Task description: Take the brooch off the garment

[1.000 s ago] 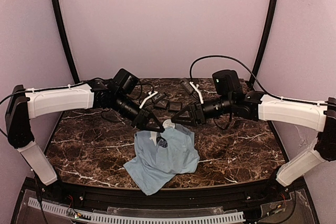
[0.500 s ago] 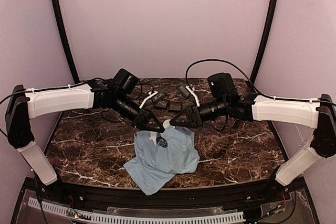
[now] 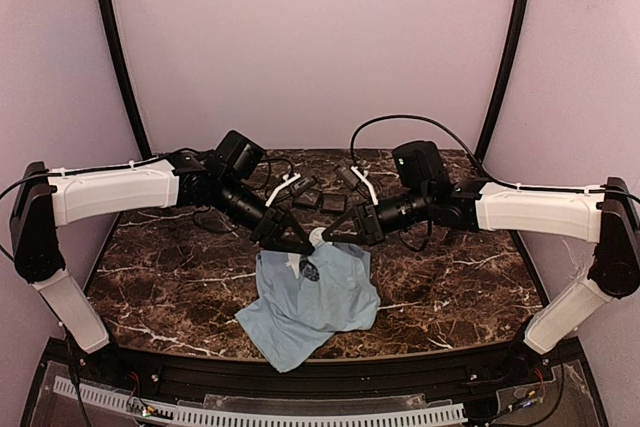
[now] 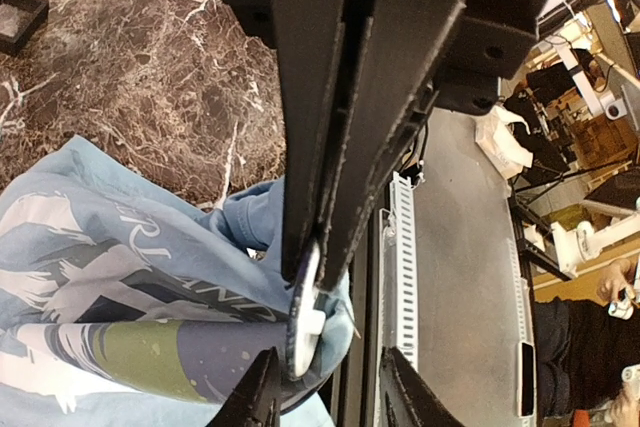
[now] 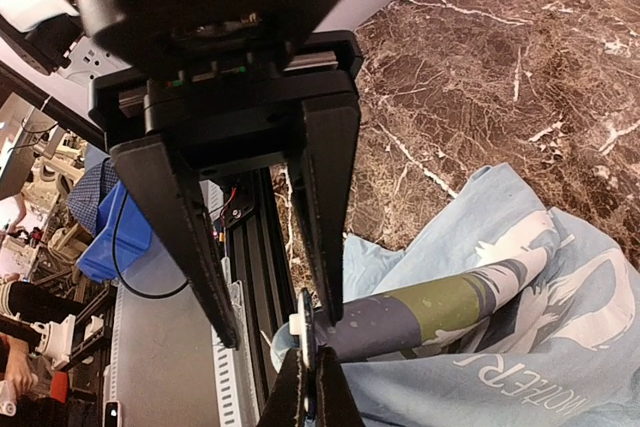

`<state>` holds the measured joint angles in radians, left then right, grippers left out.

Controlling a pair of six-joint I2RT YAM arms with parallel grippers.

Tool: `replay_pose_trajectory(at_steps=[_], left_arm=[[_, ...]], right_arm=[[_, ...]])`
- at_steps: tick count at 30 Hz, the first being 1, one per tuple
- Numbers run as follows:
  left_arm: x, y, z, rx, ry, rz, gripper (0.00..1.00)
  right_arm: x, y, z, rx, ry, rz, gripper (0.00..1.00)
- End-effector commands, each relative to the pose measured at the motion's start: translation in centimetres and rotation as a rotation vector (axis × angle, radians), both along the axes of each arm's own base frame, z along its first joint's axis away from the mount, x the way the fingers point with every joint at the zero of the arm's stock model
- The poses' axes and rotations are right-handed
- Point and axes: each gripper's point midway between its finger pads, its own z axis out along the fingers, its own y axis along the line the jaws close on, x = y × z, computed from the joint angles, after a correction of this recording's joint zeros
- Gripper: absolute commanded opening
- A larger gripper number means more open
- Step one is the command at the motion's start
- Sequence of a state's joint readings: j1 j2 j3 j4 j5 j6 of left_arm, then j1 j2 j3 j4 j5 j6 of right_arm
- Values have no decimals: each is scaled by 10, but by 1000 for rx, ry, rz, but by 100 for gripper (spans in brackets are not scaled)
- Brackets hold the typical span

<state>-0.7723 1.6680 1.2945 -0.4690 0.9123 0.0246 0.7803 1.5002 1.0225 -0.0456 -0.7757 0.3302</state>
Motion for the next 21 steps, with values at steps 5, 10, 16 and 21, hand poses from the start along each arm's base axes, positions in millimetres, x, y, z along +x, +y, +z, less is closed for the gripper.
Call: replay_pose_trajectory(at_steps=[5,10,16,21], left_arm=[[4,-2,10,-12,-51,8,52],[8,-2,5,12,-57,24,50],[8,-3,1,21,-55,25,41],[4,-5,-1,26,-52,11,39]], right_arm=[[6,-3,7,20,-34,-40,0],[6,-3,7,20,-34,-44,0],[6,-3,5,15,-24,-49,0],[11,-2,10,29,-51,-62,0]])
